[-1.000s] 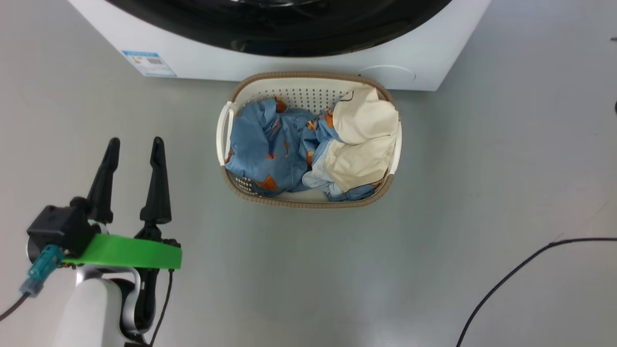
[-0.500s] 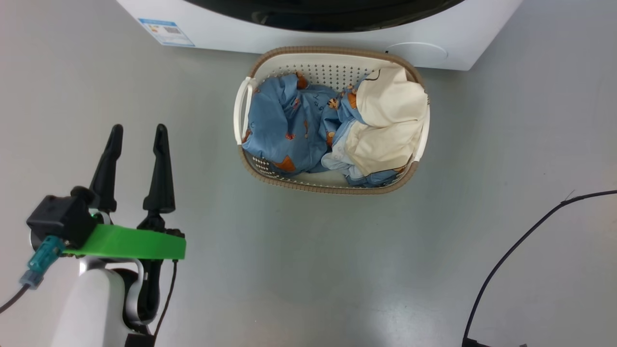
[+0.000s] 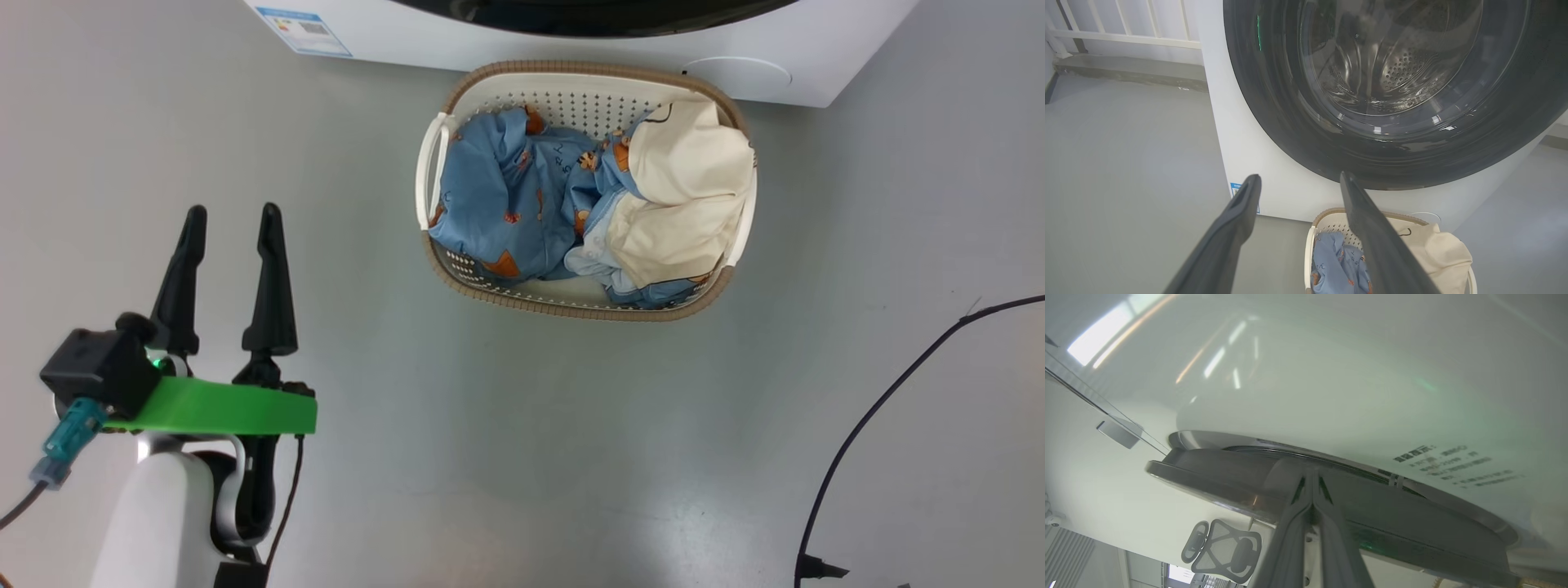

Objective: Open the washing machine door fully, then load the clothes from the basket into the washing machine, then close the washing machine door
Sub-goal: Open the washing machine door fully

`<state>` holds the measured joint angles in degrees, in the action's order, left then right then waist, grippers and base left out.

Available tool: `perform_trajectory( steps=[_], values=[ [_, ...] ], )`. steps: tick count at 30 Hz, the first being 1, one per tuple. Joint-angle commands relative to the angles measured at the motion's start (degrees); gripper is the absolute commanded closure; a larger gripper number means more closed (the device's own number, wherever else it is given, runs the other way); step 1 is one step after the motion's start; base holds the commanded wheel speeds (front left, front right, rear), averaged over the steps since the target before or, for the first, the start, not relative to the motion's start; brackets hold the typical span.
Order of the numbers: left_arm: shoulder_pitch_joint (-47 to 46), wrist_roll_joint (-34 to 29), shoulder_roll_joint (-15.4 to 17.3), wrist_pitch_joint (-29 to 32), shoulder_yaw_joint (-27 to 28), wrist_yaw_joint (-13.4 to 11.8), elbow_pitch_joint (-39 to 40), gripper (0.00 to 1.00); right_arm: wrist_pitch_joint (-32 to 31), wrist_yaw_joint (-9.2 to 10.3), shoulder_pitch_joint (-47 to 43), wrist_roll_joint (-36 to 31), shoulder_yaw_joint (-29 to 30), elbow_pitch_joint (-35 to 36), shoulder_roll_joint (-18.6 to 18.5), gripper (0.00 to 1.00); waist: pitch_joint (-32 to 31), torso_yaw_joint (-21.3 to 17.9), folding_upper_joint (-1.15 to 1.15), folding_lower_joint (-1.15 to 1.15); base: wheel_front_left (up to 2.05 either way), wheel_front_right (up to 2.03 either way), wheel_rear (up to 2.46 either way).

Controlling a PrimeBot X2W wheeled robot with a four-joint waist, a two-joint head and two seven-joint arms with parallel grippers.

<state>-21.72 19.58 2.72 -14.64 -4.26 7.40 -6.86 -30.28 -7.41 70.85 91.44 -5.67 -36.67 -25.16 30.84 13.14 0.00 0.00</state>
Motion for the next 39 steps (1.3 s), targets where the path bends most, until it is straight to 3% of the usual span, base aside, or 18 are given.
perform_trajectory(
  steps=[1,20,39],
  values=[
    [-1.14,0.51,1.36,-0.36,2.14,0.09,1.82,0.0,-1.26,-0.08,2.0,0.53,-0.19,0.67,0.09,1.0,0.49,0.45,0.0,0.0,0.0,0.0,0.0],
    [-1.26,1.23,0.38,-0.36,2.43,0.09,1.27,0.0,-3.46,-0.08,7.38,-2.26,-3.17,-5.12,0.62,1.0,1.25,2.97,0.0,0.0,0.0,0.0,0.0],
    [3.99,-0.17,0.6,-0.36,3.55,0.09,-1.67,0.0,-6.99,-0.08,-11.28,-0.81,-5.25,-4.21,2.39,1.0,-10.62,2.82,0.0,0.0,0.0,0.0,0.0]
  ],
)
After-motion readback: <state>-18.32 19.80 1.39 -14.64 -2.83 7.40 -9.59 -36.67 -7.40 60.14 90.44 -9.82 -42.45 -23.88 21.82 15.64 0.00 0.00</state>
